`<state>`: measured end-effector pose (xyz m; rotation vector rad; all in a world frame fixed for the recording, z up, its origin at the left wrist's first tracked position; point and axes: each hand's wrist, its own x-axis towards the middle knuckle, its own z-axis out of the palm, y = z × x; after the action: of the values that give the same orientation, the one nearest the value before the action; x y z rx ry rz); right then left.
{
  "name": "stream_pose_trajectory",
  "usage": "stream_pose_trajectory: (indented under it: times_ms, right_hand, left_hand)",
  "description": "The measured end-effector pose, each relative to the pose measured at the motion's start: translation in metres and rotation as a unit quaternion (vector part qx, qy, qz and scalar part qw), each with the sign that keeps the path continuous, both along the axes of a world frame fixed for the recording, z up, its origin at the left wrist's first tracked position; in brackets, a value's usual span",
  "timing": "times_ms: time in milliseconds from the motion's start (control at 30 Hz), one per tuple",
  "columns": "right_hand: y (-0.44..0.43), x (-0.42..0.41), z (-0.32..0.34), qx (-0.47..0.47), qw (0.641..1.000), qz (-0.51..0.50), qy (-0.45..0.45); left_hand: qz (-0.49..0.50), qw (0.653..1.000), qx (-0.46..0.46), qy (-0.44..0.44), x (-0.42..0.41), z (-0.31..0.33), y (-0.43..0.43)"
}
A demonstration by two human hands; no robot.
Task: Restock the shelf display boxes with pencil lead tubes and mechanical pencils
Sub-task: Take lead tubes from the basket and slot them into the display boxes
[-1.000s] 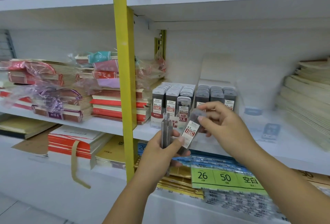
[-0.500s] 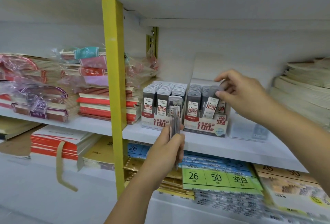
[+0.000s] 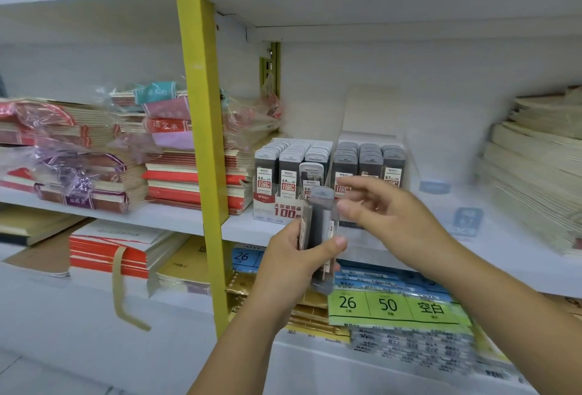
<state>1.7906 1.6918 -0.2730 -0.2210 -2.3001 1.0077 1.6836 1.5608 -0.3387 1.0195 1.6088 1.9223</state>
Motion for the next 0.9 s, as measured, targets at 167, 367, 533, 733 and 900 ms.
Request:
stream_pose_trajectory:
  times_ms: [167, 367, 533, 733, 900]
  right_hand:
    - [0.001, 0.003, -0.007, -0.087, 0.996, 0.023, 0.026]
    - [0.015, 0.017, -0.004, -0.168, 0.981, 0.020, 0.098]
    - [0.018, 0.027, -0.007, -0.178, 0.979, 0.055, 0.080]
    - [0.020, 0.034, -0.016, -0.137, 0.990, 0.028, 0.017]
    - [0.023, 0.035, -0.020, -0.119, 0.990, -0.011, -0.075]
  left_hand:
    - [-0.030, 0.999, -0.014, -0.017, 0.007, 0.001, -0.003]
    - [-0.078, 0.993, -0.032, -0.088, 0.004, -0.006, -0.005]
    - [-0.062, 0.995, -0.041, -0.063, 0.003, -0.005, -0.007]
    - [0.013, 0.998, -0.007, -0.064, 0.002, -0.004, -0.007]
    - [0.036, 0.997, 0.001, -0.061, -0.002, -0.007, -0.005]
